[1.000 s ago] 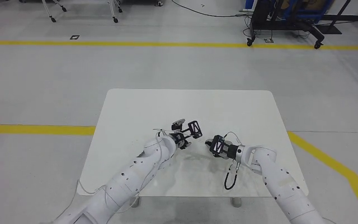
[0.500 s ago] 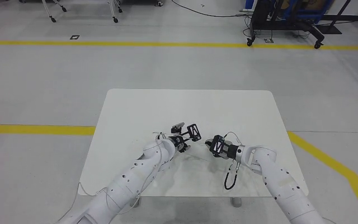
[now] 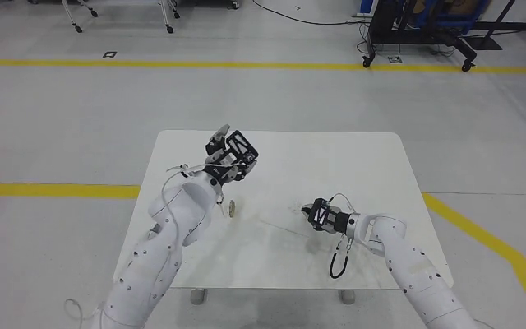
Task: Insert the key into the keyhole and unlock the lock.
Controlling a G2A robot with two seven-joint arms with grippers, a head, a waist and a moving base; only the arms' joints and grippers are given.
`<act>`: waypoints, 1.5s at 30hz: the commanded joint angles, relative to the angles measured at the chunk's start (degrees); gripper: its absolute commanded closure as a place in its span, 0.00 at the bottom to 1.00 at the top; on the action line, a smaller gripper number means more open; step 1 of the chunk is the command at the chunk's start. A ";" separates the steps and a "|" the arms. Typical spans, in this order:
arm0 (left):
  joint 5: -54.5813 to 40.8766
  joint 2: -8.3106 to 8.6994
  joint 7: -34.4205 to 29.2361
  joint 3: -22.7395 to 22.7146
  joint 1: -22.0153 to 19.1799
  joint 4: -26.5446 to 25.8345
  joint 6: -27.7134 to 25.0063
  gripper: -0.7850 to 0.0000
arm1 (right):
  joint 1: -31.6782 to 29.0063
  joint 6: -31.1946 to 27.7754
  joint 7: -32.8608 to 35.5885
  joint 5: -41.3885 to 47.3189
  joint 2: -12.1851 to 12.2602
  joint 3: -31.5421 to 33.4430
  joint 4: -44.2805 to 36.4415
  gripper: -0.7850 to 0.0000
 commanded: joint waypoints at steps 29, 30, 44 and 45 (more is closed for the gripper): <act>-20.98 1.31 21.86 -16.34 25.69 -3.95 5.10 0.00 | 2.95 -4.77 -1.20 32.60 -1.89 -0.81 3.15 1.00; -26.57 1.21 22.73 -16.98 25.72 -3.28 3.81 0.00 | 3.17 -5.35 -1.24 35.76 -2.09 -1.12 4.16 1.00; -82.46 1.05 14.82 -18.13 22.16 5.69 -15.38 0.00 | 7.69 -14.69 5.07 67.43 -3.85 -6.71 12.51 1.00; -82.46 1.05 14.82 -18.13 22.16 5.69 -15.38 0.00 | 7.69 -14.69 5.07 67.43 -3.85 -6.71 12.51 1.00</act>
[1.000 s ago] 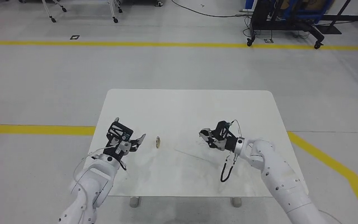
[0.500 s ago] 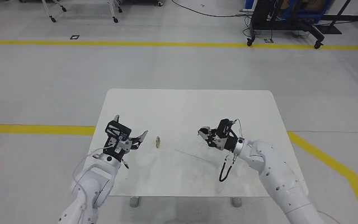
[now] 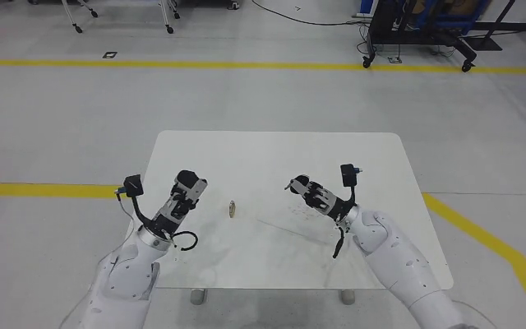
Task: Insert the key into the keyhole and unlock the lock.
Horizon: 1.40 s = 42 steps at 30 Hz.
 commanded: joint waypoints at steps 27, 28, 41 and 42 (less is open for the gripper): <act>-15.66 0.31 -21.56 13.74 -7.73 6.07 -4.02 0.57 | 1.98 0.00 37.15 63.05 -3.18 -10.57 2.24 1.00; -14.52 0.34 -21.00 13.69 -7.64 5.99 -3.73 0.57 | 2.10 0.00 38.76 64.50 -3.37 -10.60 2.75 1.00; -5.89 0.29 -14.97 15.39 -7.48 5.30 1.32 0.75 | 5.01 1.58 46.35 71.12 -5.26 -15.69 6.54 1.00; -5.54 0.31 -14.54 15.33 -7.42 5.23 1.64 0.76 | 5.28 1.34 46.11 70.43 -5.28 -15.80 6.92 1.00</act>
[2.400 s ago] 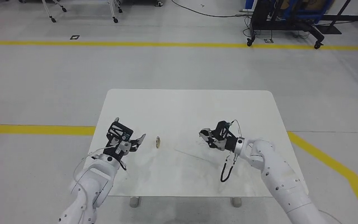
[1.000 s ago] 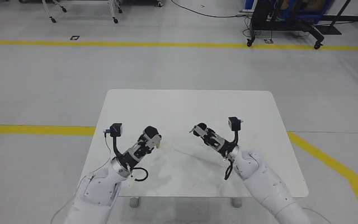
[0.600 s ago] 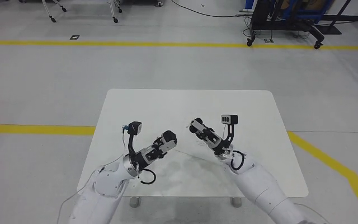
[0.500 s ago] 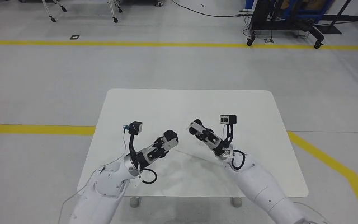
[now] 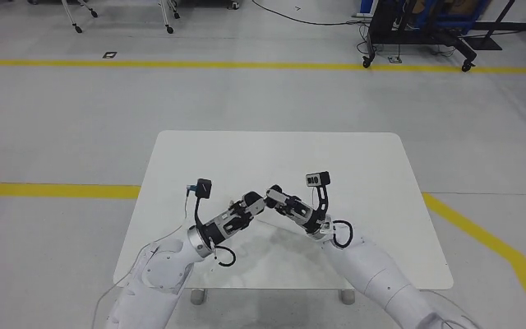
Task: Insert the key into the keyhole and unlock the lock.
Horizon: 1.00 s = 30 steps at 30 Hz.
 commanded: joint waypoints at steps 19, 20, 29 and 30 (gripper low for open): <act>6.69 0.49 2.92 0.20 0.56 -1.56 4.12 1.00 | 1.03 -1.55 -1.56 -7.67 -0.42 0.25 1.76 1.00; 7.03 0.50 3.24 0.28 0.66 -1.65 4.14 1.00 | 1.03 -1.55 -1.56 -8.05 -0.44 0.42 1.96 1.00; 10.22 0.75 4.23 0.37 0.81 -2.12 4.05 1.00 | 0.57 -1.55 -1.56 -8.89 -1.08 1.82 2.30 1.00; 10.60 0.78 4.43 0.34 0.85 -2.20 4.18 1.00 | 0.55 -1.55 -1.56 -8.98 -1.15 1.90 2.31 1.00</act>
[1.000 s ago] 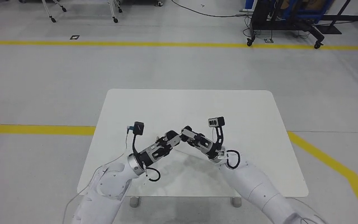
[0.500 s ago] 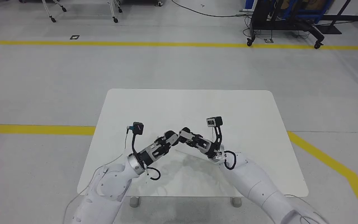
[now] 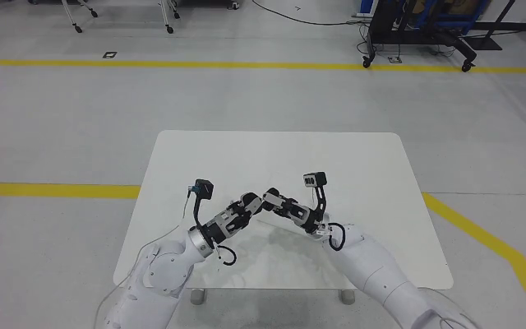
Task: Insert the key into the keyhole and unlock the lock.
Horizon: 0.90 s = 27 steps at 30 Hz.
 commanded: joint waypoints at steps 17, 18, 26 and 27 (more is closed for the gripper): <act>-1.20 0.43 0.18 -0.07 0.14 0.01 -0.84 1.00 | -0.18 0.00 -1.46 -4.03 -0.50 3.01 0.47 0.00; -1.85 0.45 0.38 -0.21 0.20 0.04 -1.08 1.00 | -0.18 0.00 -1.46 -4.03 -0.50 3.01 0.47 0.00; -2.81 0.65 0.04 -1.02 0.07 0.00 -2.45 1.00 | -0.18 0.00 -1.46 -4.03 -0.50 3.01 0.47 0.00; -2.81 0.65 0.04 -1.02 0.07 0.00 -2.45 1.00 | -0.18 0.00 -1.46 -4.03 -0.50 3.01 0.47 0.00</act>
